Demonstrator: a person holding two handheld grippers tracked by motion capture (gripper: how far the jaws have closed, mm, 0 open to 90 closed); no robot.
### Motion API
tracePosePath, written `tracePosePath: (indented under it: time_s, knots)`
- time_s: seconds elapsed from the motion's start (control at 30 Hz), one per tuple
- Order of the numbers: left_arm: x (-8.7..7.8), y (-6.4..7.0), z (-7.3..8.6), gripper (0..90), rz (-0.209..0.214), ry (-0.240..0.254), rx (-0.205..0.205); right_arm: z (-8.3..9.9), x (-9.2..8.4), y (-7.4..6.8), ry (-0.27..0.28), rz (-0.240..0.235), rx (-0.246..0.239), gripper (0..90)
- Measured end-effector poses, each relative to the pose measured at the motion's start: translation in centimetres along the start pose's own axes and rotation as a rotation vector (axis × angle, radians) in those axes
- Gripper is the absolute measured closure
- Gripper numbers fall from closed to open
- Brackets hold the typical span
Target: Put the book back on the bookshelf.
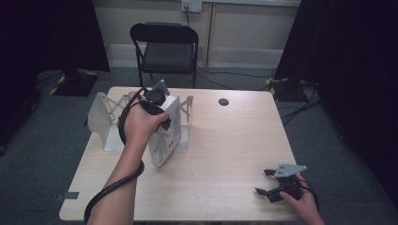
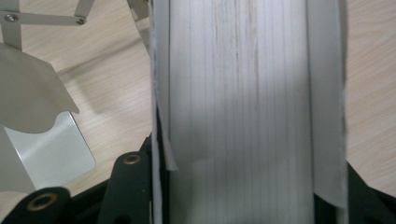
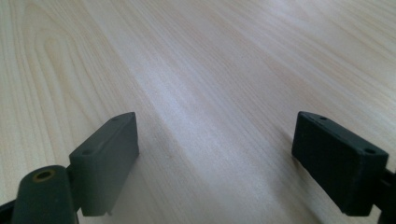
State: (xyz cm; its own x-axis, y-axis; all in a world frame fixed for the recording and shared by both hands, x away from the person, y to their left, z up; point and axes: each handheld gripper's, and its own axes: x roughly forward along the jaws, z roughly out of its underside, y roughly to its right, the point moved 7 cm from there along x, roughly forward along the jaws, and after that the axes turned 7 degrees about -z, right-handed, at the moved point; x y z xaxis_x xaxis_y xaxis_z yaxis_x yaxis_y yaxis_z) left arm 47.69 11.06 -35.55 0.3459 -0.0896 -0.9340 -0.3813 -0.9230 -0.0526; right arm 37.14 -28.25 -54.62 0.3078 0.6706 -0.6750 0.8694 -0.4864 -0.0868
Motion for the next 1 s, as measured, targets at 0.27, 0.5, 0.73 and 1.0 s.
tracePosePath:
  time_s: [0.27,0.5,0.73,1.0]
  knots:
    - [0.2,-0.2,-0.5,52.2,-0.009,0.011,-0.013,0.0,0.0,0.0,0.001,-0.001,-0.001,14.2]
    - [0.3,-0.2,-0.8,52.2,-0.010,0.010,-0.026,0.0,0.0,0.0,0.000,0.000,-0.001,14.2]
    - [0.5,-0.2,-1.3,52.2,-0.027,0.009,-0.017,0.0,0.0,0.0,0.000,0.000,-0.001,14.2]
    - [0.6,-0.1,-1.8,52.2,-0.021,0.013,-0.025,0.0,0.0,0.0,0.000,0.000,0.000,14.2]
